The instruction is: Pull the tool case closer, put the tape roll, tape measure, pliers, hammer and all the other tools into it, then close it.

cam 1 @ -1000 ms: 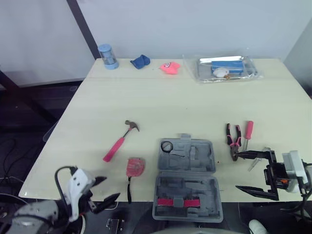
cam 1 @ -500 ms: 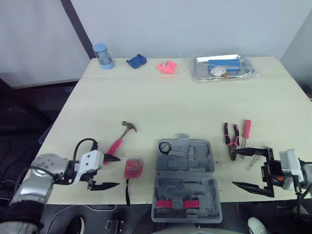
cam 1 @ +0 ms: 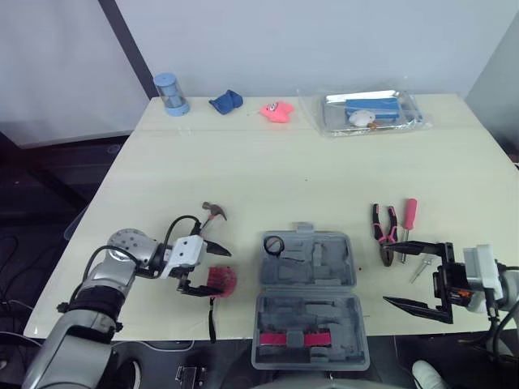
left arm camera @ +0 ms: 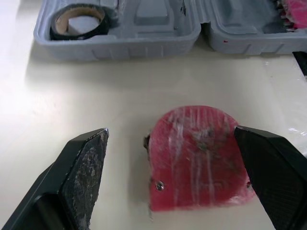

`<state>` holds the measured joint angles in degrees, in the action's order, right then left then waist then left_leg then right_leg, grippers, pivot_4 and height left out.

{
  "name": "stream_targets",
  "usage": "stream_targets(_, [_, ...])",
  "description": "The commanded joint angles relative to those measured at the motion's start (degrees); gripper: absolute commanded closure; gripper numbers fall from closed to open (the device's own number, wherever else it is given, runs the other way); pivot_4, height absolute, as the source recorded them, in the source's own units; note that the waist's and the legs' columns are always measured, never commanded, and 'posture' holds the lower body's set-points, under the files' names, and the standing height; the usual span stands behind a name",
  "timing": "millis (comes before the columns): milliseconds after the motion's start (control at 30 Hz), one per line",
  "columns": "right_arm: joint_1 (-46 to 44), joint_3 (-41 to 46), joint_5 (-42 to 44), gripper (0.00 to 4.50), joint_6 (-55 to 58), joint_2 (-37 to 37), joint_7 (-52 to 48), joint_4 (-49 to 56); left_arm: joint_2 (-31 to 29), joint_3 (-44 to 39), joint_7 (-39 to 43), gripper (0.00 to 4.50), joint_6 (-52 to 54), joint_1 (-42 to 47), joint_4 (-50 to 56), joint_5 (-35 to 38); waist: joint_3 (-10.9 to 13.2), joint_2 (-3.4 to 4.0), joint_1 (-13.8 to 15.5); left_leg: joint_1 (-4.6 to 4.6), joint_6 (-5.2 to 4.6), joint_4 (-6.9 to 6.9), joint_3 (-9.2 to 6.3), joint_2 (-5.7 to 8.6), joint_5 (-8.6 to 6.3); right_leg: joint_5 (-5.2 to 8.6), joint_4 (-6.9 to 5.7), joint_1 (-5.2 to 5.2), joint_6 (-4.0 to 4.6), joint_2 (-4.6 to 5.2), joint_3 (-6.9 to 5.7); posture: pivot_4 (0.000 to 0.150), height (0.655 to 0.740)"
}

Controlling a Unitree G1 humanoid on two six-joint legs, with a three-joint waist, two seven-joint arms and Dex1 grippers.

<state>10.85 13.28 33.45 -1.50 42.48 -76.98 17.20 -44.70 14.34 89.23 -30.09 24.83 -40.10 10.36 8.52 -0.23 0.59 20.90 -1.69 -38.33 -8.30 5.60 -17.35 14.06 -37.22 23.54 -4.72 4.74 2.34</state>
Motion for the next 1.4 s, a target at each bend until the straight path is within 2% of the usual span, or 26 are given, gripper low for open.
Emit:
stream_targets(33, [0.04,0.50,1.07,0.00,-0.19,0.40,0.22,2.39,-1.67,4.05,3.27,0.08,-0.51,-0.51,0.64,1.91,0.00,0.01,-0.06,0.00,0.00,0.00,0.00,0.00,0.00,0.00,-0.01,0.00,0.00,-0.01,0.01,0.150,0.7400])
stream_targets(167, [0.03,0.50,1.03,0.00,-0.18,0.43,0.18,2.49,-2.83,5.57,3.27,0.08,0.72,-1.29,3.71,5.39,0.00,0.01,-0.08,-0.01,0.00,0.00,0.00,-0.01,0.00,0.00,-0.04,0.01,0.00,-0.03,0.02,0.150,0.7400])
stream_targets(333, [-0.10,0.45,0.97,0.00,-0.25,0.43,0.05,2.24,-3.54,6.06,3.27,0.08,0.69,-1.49,4.35,6.43,0.00,0.00,0.06,0.00,0.00,-0.03,0.01,-0.01,0.00,0.00,-0.11,0.03,0.00,-0.05,0.03,0.150,0.7400])
stream_targets(667, [-0.66,0.15,0.83,0.00,-0.29,0.38,0.00,2.10,-2.41,4.86,3.13,0.08,-6.29,-0.61,-0.63,1.33,0.00,0.00,0.05,-0.01,0.00,-0.05,0.01,-0.01,0.00,0.00,-0.14,0.04,0.00,-0.07,0.03,0.150,0.7400])
stream_targets(1033, [-0.46,0.07,1.12,0.00,0.15,0.43,0.16,3.08,-0.81,3.48,3.10,0.08,-7.29,0.52,-3.84,-0.73,0.00,0.00,-0.04,-0.02,0.00,-0.06,0.02,0.00,0.00,0.01,-0.19,0.05,0.00,-0.08,0.03,0.150,0.7400])
stream_targets(1133, [-0.36,0.10,1.10,0.00,0.22,0.38,0.25,3.25,-0.30,2.98,3.20,0.88,-6.64,0.51,-3.50,-0.14,0.00,0.00,0.00,-0.01,0.00,-0.07,0.02,-0.01,0.00,0.01,-0.20,0.05,0.00,-0.08,0.03,0.150,0.7400])
stream_targets(1167, [-0.32,0.12,1.10,0.00,0.25,0.38,0.28,3.31,-0.13,2.78,3.22,1.43,-6.30,0.47,-3.24,0.22,0.00,0.00,0.00,-0.02,0.00,-0.07,0.03,-0.01,0.00,0.01,-0.20,0.05,0.00,-0.08,0.03,0.150,0.7400])
stream_targets(1400, [-0.16,0.07,0.83,0.00,0.19,0.34,0.11,3.04,-0.67,2.96,3.27,1.56,-5.86,-0.24,-1.24,0.99,0.00,0.00,0.02,-0.01,0.00,-0.09,0.03,0.00,0.00,0.01,-0.22,0.05,0.00,-0.07,0.03,0.150,0.7400])
